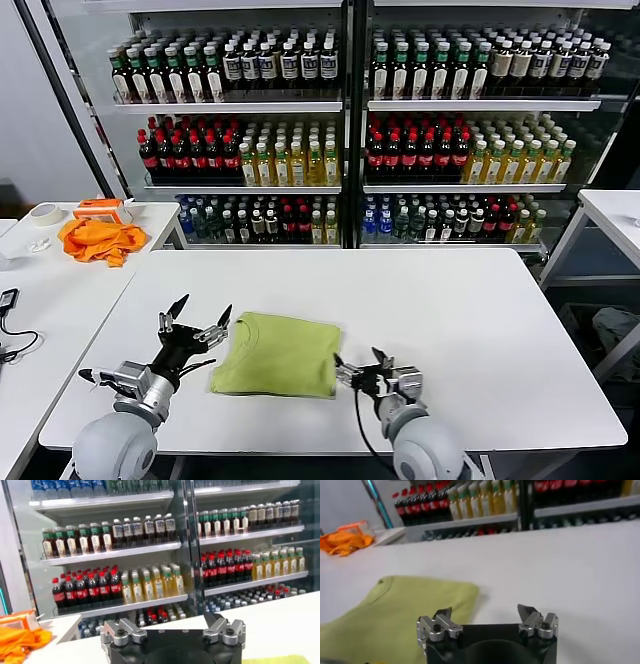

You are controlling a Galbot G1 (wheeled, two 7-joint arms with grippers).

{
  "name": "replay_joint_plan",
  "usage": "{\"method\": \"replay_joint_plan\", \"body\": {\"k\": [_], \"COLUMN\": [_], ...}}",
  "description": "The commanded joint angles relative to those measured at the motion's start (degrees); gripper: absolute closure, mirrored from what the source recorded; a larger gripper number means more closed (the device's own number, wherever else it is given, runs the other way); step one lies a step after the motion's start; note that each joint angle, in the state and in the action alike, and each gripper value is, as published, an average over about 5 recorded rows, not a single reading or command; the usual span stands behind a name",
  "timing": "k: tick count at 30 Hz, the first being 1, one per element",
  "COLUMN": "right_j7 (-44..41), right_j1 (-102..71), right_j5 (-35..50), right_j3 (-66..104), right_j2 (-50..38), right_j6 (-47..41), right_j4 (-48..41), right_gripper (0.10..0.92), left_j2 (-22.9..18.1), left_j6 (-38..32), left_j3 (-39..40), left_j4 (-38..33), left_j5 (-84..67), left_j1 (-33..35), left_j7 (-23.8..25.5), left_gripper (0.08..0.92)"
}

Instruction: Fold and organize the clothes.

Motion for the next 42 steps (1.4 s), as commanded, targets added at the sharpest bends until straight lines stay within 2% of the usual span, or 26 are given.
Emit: {"method": "replay_joint_plan", "body": {"k": [1, 11, 22, 35, 38, 42], "right_j7": [2.8, 3.4, 4.6, 4.7, 4.6, 4.6], "right_j1": [5.1, 5.4, 5.2, 5.4, 5.4, 5.2], "right_j5": [4.7, 4.5, 6.5, 7.1, 6.2, 4.5], "right_j3": [-6.5, -6.3, -5.6, -5.1, -4.0, -1.7], "right_j2": [2.4, 3.6, 4.0, 4.8, 4.8, 3.9], "right_j6": [-2.3, -2.2, -2.3, -1.6, -1.1, -1.1], "right_j4": [-4.7, -5.3, -5.7, -6.4, -6.3, -5.3], "right_gripper": [0.203, 0.214, 0.492, 0.868, 0.916, 0.92], "left_j2": [0.3, 0.4, -0.3, -0.3, -0.2, 0.0], "left_j6": [-1.3, -1.4, -1.4, -1.3, -1.3, -1.3], "left_j3": [-2.0, -1.9, -1.5, -1.3, -1.4, -1.4], "left_j4": [0.3, 0.6, 0.7, 0.7, 0.7, 0.6], "left_j5": [1.8, 1.7, 1.8, 1.8, 1.8, 1.8], "left_j1": [2.7, 2.7, 2.8, 3.6, 3.8, 3.8], "left_j7": [0.7, 0.7, 0.7, 0.7, 0.7, 0.7], "left_gripper": [0.177, 0.177, 0.177, 0.177, 0.177, 0.177]}}
